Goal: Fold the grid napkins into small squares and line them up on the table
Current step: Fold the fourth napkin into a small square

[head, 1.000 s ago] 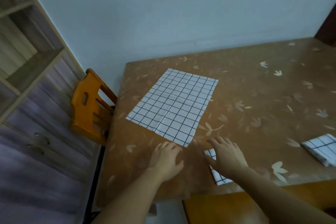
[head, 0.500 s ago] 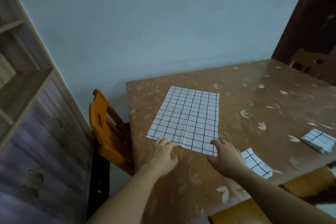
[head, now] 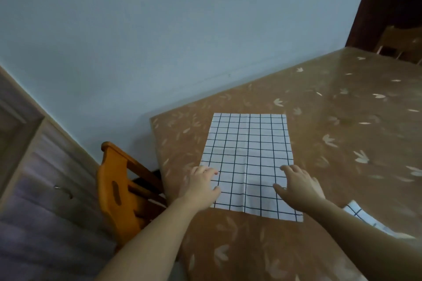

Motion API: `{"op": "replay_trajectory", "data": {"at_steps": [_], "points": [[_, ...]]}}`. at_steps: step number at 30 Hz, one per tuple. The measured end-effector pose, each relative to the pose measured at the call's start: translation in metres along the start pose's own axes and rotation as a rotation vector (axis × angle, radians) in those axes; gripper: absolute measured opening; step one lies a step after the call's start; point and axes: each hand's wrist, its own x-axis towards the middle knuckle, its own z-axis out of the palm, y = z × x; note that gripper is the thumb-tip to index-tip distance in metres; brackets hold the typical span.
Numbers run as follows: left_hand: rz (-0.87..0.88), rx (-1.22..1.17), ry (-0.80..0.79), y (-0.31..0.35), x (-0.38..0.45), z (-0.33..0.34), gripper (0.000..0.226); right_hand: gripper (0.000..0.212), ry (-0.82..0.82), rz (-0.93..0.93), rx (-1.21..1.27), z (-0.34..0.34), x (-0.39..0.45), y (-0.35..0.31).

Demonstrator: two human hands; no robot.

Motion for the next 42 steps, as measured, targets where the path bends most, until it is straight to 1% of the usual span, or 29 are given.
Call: {"op": "replay_trajectory", "data": {"at_steps": [5, 9, 11, 12, 13, 16, 17, 19, 22, 24, 25, 27, 28, 30, 31, 33, 35, 37, 40, 42], "points": [[-0.005, 0.041, -0.053, -0.016, 0.054, 0.009, 0.051, 0.075, -0.036, -0.02, 0.017, 0.01, 0.055, -0.003], [0.066, 0.031, -0.099, -0.017, 0.096, 0.028, 0.057, 0.078, -0.066, -0.027, -0.003, 0.025, 0.087, -0.006], [0.102, -0.014, -0.15, -0.018, 0.118, 0.038, 0.062, 0.081, -0.094, -0.024, -0.028, 0.037, 0.102, -0.007], [0.115, -0.022, -0.194, -0.019, 0.128, 0.043, 0.068, 0.086, -0.116, -0.019, -0.043, 0.044, 0.108, -0.007], [0.131, -0.001, -0.251, -0.021, 0.137, 0.049, 0.079, 0.092, -0.15, -0.01, -0.054, 0.051, 0.112, -0.007], [0.172, 0.141, -0.443, -0.03, 0.153, 0.072, 0.115, 0.106, -0.256, 0.001, -0.084, 0.075, 0.116, -0.005], [0.178, 0.168, -0.474, -0.033, 0.155, 0.08, 0.122, 0.11, -0.264, 0.0, -0.11, 0.083, 0.115, -0.004], [0.191, 0.179, -0.474, -0.04, 0.156, 0.096, 0.127, 0.112, -0.254, 0.009, -0.153, 0.098, 0.114, -0.003], [0.199, 0.169, -0.403, -0.045, 0.155, 0.109, 0.124, 0.107, -0.194, 0.034, -0.138, 0.11, 0.113, -0.005], [0.195, 0.148, -0.341, -0.045, 0.154, 0.112, 0.116, 0.098, -0.113, 0.028, -0.095, 0.114, 0.111, -0.006], [0.196, 0.131, -0.302, -0.045, 0.153, 0.113, 0.111, 0.089, -0.042, 0.02, -0.059, 0.116, 0.109, -0.006], [0.211, 0.073, -0.216, -0.044, 0.147, 0.114, 0.095, 0.063, 0.135, -0.021, 0.021, 0.118, 0.105, -0.005], [0.221, 0.028, -0.169, -0.045, 0.143, 0.114, 0.086, 0.05, 0.215, -0.051, 0.055, 0.119, 0.103, -0.005], [0.234, -0.103, -0.066, -0.045, 0.136, 0.117, 0.065, 0.03, 0.334, -0.098, 0.111, 0.121, 0.102, -0.006], [0.235, -0.169, -0.026, -0.044, 0.133, 0.118, 0.053, 0.021, 0.361, -0.107, 0.123, 0.121, 0.101, -0.007], [0.233, -0.239, 0.021, -0.041, 0.128, 0.118, 0.037, 0.01, 0.342, -0.097, 0.128, 0.115, 0.098, -0.01], [0.237, -0.235, 0.04, -0.04, 0.12, 0.115, 0.03, 0.012, 0.275, -0.081, 0.154, 0.106, 0.09, -0.013], [0.242, -0.227, 0.057, -0.038, 0.108, 0.108, 0.035, 0.019, 0.2, -0.079, 0.17, 0.098, 0.082, -0.016], [0.269, -0.167, 0.056, -0.032, 0.078, 0.094, 0.069, 0.024, 0.085, -0.033, 0.225, 0.084, 0.074, -0.019], [0.358, -0.059, -0.046, -0.024, 0.056, 0.083, 0.091, 0.03, -0.009, 0.01, 0.261, 0.075, 0.069, -0.02]]}}
